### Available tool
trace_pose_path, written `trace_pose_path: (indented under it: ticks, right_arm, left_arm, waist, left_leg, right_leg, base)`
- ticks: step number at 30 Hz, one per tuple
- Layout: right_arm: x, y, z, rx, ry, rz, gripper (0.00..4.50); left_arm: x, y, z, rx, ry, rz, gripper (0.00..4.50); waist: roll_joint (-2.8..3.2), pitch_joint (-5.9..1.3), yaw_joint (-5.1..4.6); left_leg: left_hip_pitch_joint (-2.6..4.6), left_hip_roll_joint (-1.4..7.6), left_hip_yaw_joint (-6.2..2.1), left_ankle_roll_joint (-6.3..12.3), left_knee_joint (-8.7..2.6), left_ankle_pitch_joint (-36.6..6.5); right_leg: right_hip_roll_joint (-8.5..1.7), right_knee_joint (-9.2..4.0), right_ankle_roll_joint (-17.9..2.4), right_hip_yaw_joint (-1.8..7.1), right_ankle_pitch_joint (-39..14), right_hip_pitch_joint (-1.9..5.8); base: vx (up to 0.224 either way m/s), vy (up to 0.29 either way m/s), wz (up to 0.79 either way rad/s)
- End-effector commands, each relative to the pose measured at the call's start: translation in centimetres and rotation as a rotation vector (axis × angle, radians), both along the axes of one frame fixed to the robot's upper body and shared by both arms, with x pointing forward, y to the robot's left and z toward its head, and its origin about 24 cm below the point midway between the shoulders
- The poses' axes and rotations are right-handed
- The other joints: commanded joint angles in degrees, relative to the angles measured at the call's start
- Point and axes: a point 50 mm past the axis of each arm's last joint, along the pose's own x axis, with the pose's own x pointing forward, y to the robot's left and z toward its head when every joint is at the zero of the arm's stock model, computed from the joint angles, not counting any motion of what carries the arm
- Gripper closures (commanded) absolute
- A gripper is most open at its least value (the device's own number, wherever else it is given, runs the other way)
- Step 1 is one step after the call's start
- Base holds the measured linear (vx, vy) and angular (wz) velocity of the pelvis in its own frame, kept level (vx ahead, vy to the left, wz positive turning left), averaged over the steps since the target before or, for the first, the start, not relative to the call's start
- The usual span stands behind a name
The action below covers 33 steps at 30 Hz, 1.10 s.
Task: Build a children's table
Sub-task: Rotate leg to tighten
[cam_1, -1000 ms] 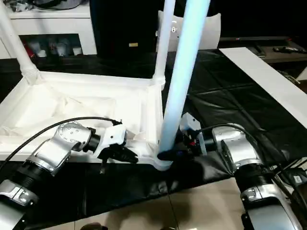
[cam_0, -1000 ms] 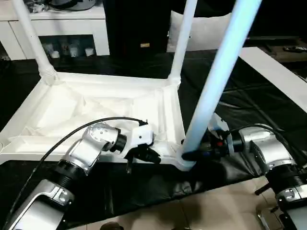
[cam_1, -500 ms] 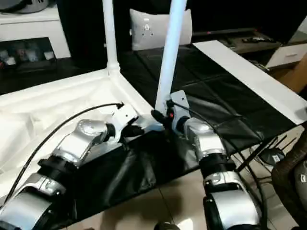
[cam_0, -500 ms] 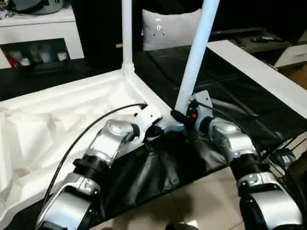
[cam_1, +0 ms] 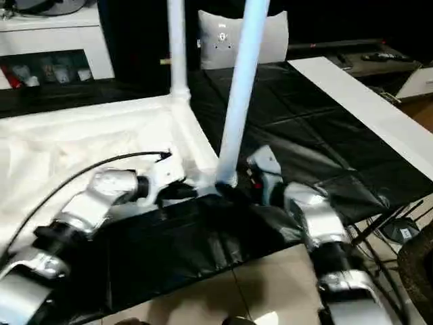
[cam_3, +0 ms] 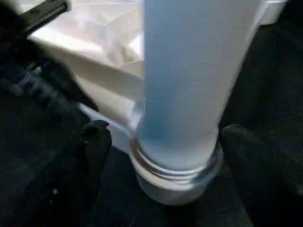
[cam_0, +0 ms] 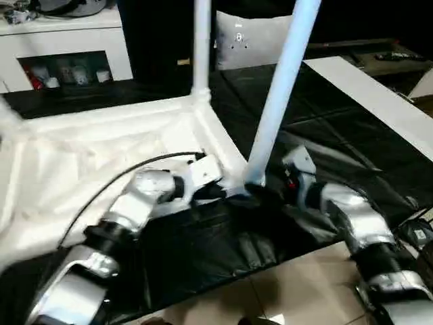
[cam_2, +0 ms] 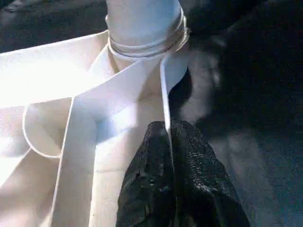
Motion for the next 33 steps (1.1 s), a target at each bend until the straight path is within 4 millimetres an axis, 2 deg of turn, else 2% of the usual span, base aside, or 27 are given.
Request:
trace_pose_path:
  ticks: [1, 7, 8, 11, 12, 14, 15, 16, 18, 25, 33]
  right_arm:
    - [-0.2, -0.5, 1.2, -0.003, -0.037, 0.083, 0.09]
    - [-1.0, -1.6, 2.1, -0.066, -0.021, 0.287, 0.04]
    - [-1.1, -1.7, 2.2, -0.058, -0.014, 0.308, 0.3]
    - [-1.2, -1.6, 2.4, -0.048, 0.004, 0.375, 0.38]
    - [-1.2, -1.5, 2.5, -0.051, 0.017, 0.403, 0.43]
    - [-1.2, -1.4, 2.6, -0.055, 0.027, 0.424, 0.69]
    - [-1.2, -1.4, 2.6, -0.055, 0.027, 0.424, 0.69]
    - [-1.2, -1.4, 2.6, -0.056, 0.033, 0.434, 0.82]
    - [-1.2, -1.1, 2.5, -0.055, 0.052, 0.468, 0.98]
    - [-1.3, -0.6, 2.3, -0.045, 0.091, 0.527, 1.52]
    - [-1.8, -0.2, 1.9, -0.002, 0.129, 0.56, 2.23]
  left_arm:
    - [-0.9, -0.2, -0.7, 0.04, 0.044, -0.104, 4.5]
    - [-2.1, 0.8, -0.9, 0.099, 0.111, -0.284, 4.5]
    - [-2.1, 0.8, -0.9, 0.104, 0.117, -0.3, 4.5]
    - [-2.4, 0.9, -0.8, 0.119, 0.133, -0.342, 4.5]
    - [-2.5, 1.0, -0.8, 0.128, 0.14, -0.362, 4.5]
    - [-2.5, 1.0, -0.8, 0.138, 0.146, -0.38, 4.5]
    - [-2.5, 1.0, -0.8, 0.138, 0.146, -0.38, 4.5]
    - [-2.5, 1.0, -0.8, 0.143, 0.149, -0.39, 4.5]
    - [-2.6, 0.9, -0.6, 0.153, 0.157, -0.42, 4.5]
    - [-2.6, 0.6, -0.4, 0.146, 0.168, -0.45, 4.5]
    - [-2.9, 0.7, -0.7, 0.135, 0.185, -0.439, 4.5]
  waist:
    - [0.43, -3.76, 0.04]
    - [0.21, -3.7, 0.52]
    - [0.23, -3.73, 0.68]
    - [0.14, -3.67, 1.03]
    - [-0.14, -3.68, 1.22]
    - [0.08, -3.65, 1.47]
    - [-0.11, -3.68, 1.62]
    - [-0.01, -3.64, 1.68]
    - [-0.35, -3.73, 1.86]
    - [-0.14, -3.88, 2.76]
    - [-0.46, -3.86, 2.83]
  left_leg:
    - [0.7, 1.54, -0.13, 2.31, -4.12, -17.83]
    - [0.55, 1.51, 0.06, 2.84, -4.0, -16.8]
    - [0.52, 1.59, 0.07, 2.94, -3.96, -16.52]
    - [0.7, 1.79, 0.09, 2.92, -3.99, -16.94]
    - [0.8, 1.89, 0.14, 2.84, -4.02, -16.8]
    - [0.8, 1.92, 0.08, 2.55, -4.09, -16.59]
    - [0.88, 1.9, 0.11, 2.47, -4.05, -16.47]
    - [0.9, 1.91, 0.13, 2.41, -4.08, -16.46]
    - [0.83, 1.88, 0.14, 2.27, -4.07, -16.11]
    - [0.95, 1.94, 0.25, 2.3, -3.96, -14.49]
    - [0.83, 1.88, 0.21, 2.21, -3.95, -14.39]
  right_leg:
    - [-2.79, -3.99, -11.3, 2.64, -17.55, 2.93]
    - [-2.93, -3.93, -11.45, 2.67, -18.1, 3.04]
    - [-2.97, -3.9, -11.36, 2.67, -18.27, 3.08]
    - [-2.95, -3.87, -11.5, 2.6, -19.3, 2.89]
    - [-2.98, -3.93, -11.48, 2.63, -19.47, 2.8]
    - [-2.98, -3.75, -11.65, 2.65, -19.34, 2.75]
    - [-3.04, -3.7, -11.56, 2.69, -19.35, 2.75]
    - [-3.06, -3.77, -11.51, 2.74, -19.41, 2.7]
    - [-3.07, -3.72, -11.26, 2.72, -19.16, 2.81]
    - [-3.06, -3.43, -11.79, 2.75, -17.22, 2.82]
    - [-3.15, -3.52, -10.9, 2.7, -19.13, 2.88]
  base:
    - [0.0, 0.0, 0.0]
    - [0.0, 0.0, 0.0]
    - [0.0, 0.0, 0.0]
    - [0.0, 0.0, 0.0]
    - [0.0, 0.0, 0.0]
    - [0.0, 0.0, 0.0]
    - [0.0, 0.0, 0.0]
    - [0.0, 0.0, 0.0]
    - [0.0, 0.0, 0.0]
    - [0.0, 0.0, 0.0]
    - [0.0, 0.0, 0.0]
